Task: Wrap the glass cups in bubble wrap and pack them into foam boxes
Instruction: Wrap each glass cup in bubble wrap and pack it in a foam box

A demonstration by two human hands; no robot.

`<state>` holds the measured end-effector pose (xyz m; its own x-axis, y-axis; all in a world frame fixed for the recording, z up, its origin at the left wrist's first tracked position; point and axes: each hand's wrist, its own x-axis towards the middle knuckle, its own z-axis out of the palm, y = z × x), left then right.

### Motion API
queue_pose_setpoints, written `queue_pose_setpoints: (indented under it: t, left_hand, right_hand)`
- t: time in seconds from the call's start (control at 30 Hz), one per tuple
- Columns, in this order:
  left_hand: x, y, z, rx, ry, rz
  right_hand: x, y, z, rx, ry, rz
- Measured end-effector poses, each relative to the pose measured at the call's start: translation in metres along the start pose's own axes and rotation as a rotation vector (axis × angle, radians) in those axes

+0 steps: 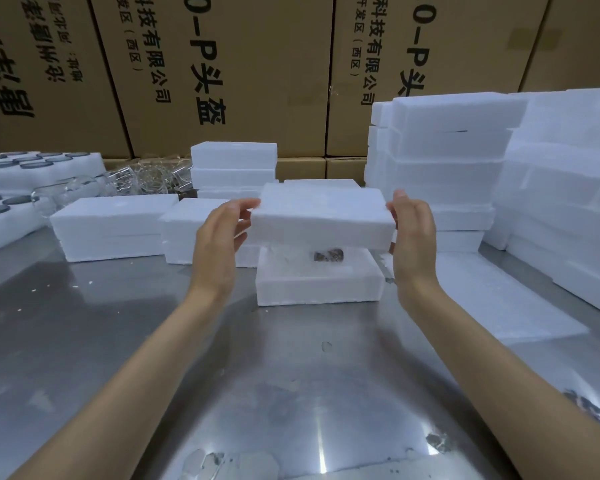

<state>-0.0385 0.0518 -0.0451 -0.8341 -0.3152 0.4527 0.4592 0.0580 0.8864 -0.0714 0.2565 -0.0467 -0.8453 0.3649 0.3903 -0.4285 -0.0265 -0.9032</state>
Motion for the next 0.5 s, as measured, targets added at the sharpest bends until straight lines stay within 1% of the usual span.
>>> queue_pose_setpoints:
  t: [0.2,0.33,0.5]
  left_hand:
    - [-0.002,-0.004,0.003,-0.008,0.072,-0.027]
    - [-0.002,-0.014,0.0,0.006,0.034,-0.111]
    - [-0.001,-0.02,-0.002,0.072,-0.01,-0.15]
  right_hand:
    - [-0.006,0.007,0.0,-0.086,-0.019,0.062]
    - [-0.006,0.007,-0.001,-0.124,-0.051,0.059]
    - [-0.008,0.01,0.0,-0.152,-0.077,0.032]
